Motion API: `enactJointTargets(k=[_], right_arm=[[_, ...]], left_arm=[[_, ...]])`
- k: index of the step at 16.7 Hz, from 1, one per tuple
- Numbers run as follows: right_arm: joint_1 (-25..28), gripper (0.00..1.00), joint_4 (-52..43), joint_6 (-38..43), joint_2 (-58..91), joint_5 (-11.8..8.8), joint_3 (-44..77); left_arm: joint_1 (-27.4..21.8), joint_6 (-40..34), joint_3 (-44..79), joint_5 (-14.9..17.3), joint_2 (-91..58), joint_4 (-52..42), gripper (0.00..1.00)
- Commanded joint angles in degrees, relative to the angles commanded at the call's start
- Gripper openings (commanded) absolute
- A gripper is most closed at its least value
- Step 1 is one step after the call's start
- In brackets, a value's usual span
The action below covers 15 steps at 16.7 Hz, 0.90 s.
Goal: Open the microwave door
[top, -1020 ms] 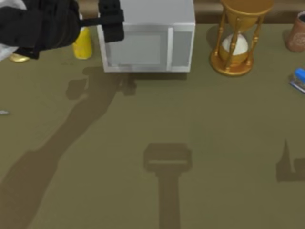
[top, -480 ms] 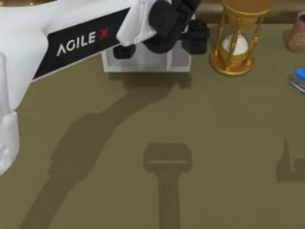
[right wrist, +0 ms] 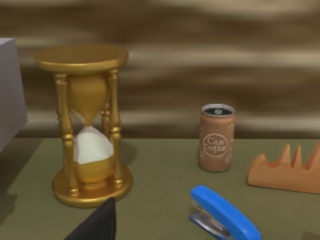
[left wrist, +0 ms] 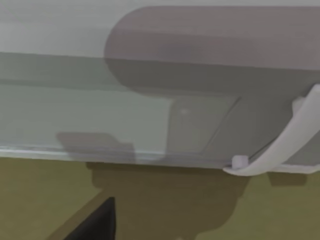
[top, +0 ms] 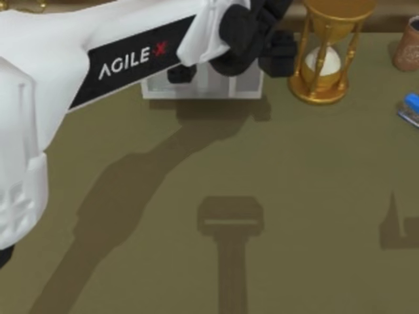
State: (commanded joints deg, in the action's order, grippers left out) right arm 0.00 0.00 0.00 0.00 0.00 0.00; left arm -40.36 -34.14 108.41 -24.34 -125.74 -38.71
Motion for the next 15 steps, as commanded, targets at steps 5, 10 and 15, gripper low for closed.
enactJointTargets(k=[5, 10, 15], right_arm=[[0.00, 1.00, 0.00, 0.00, 0.00, 0.00, 0.00], [0.00, 1.00, 0.00, 0.00, 0.00, 0.00, 0.00], [0.00, 1.00, 0.00, 0.00, 0.00, 0.00, 0.00]], left_arm=[[2.26, 2.19, 5.08, 1.42, -9.03, 4.35, 1.00], [3.44, 3.26, 7.18, 2.15, -12.36, 6.41, 1.00], [3.44, 3.26, 7.18, 2.15, -12.36, 6.41, 0.70]])
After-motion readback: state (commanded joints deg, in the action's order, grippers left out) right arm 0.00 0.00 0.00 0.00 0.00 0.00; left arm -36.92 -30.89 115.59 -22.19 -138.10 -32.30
